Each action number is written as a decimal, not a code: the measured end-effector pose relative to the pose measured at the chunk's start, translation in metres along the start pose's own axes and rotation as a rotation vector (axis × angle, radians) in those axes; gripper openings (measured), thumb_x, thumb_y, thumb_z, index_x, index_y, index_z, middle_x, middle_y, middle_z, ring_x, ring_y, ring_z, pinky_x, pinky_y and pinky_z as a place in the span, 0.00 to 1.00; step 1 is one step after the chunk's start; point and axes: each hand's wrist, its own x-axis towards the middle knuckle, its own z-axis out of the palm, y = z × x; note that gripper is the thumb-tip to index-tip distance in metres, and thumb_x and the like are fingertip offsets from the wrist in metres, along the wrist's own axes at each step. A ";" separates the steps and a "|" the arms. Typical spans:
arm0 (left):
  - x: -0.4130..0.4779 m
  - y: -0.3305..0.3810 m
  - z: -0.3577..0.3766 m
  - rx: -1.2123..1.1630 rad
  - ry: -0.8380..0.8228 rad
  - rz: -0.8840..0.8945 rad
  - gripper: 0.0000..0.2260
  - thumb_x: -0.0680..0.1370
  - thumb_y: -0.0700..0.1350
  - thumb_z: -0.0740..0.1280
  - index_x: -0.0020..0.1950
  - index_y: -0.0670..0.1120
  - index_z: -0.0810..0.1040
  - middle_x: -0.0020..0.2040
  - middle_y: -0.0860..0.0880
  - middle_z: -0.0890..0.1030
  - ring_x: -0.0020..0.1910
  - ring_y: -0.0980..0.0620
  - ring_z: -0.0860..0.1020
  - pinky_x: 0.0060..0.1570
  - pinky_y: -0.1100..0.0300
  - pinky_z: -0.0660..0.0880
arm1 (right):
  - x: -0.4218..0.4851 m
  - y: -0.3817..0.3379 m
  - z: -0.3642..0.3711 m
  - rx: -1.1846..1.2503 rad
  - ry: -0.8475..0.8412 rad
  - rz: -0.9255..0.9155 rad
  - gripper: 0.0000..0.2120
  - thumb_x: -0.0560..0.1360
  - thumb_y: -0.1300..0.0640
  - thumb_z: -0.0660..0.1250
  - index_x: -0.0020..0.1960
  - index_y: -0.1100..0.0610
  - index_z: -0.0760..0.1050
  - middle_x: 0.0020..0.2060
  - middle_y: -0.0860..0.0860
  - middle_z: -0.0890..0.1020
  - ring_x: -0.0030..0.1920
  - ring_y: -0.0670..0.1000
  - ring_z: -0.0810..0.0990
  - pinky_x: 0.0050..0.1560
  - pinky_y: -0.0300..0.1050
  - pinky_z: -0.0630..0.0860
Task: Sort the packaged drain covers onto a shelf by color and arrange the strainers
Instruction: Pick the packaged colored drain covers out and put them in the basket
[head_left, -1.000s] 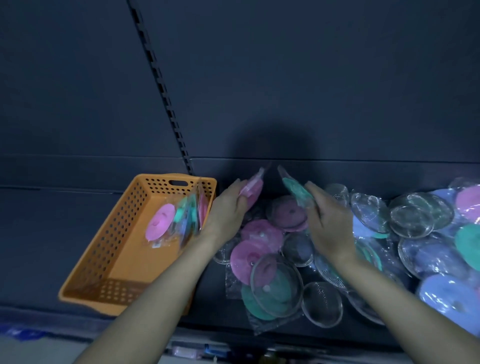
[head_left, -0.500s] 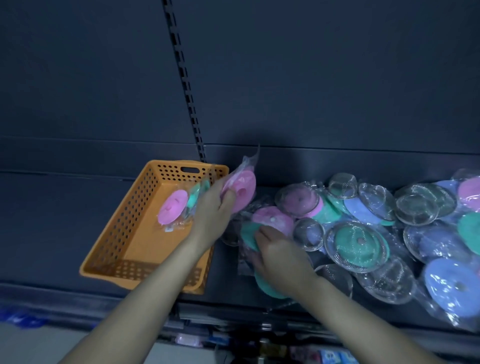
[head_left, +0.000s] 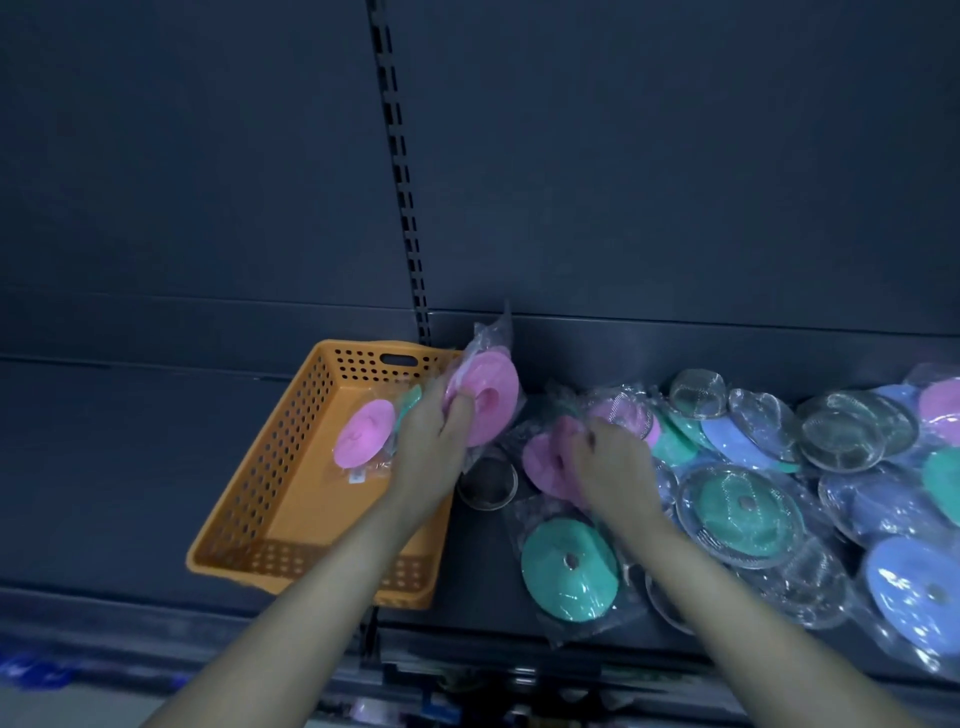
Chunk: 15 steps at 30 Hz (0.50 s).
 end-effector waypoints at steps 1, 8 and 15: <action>0.001 0.002 -0.001 -0.011 0.005 0.009 0.15 0.77 0.53 0.56 0.55 0.49 0.77 0.44 0.45 0.79 0.43 0.47 0.78 0.35 0.51 0.74 | 0.008 0.001 -0.003 0.088 0.024 0.071 0.12 0.76 0.63 0.59 0.34 0.60 0.67 0.31 0.60 0.74 0.36 0.59 0.71 0.34 0.47 0.56; 0.009 0.002 -0.005 -0.005 0.024 0.068 0.15 0.77 0.51 0.55 0.56 0.49 0.78 0.41 0.52 0.78 0.42 0.51 0.77 0.33 0.57 0.72 | 0.031 0.001 -0.012 0.692 0.165 0.383 0.11 0.75 0.63 0.59 0.35 0.53 0.70 0.28 0.52 0.67 0.29 0.50 0.64 0.29 0.44 0.64; 0.023 0.010 -0.026 -0.064 0.090 0.126 0.12 0.81 0.43 0.57 0.62 0.46 0.76 0.44 0.56 0.79 0.43 0.62 0.77 0.38 0.65 0.74 | 0.043 -0.041 -0.006 1.003 0.208 0.361 0.10 0.74 0.58 0.60 0.35 0.51 0.74 0.32 0.49 0.72 0.36 0.50 0.69 0.40 0.45 0.67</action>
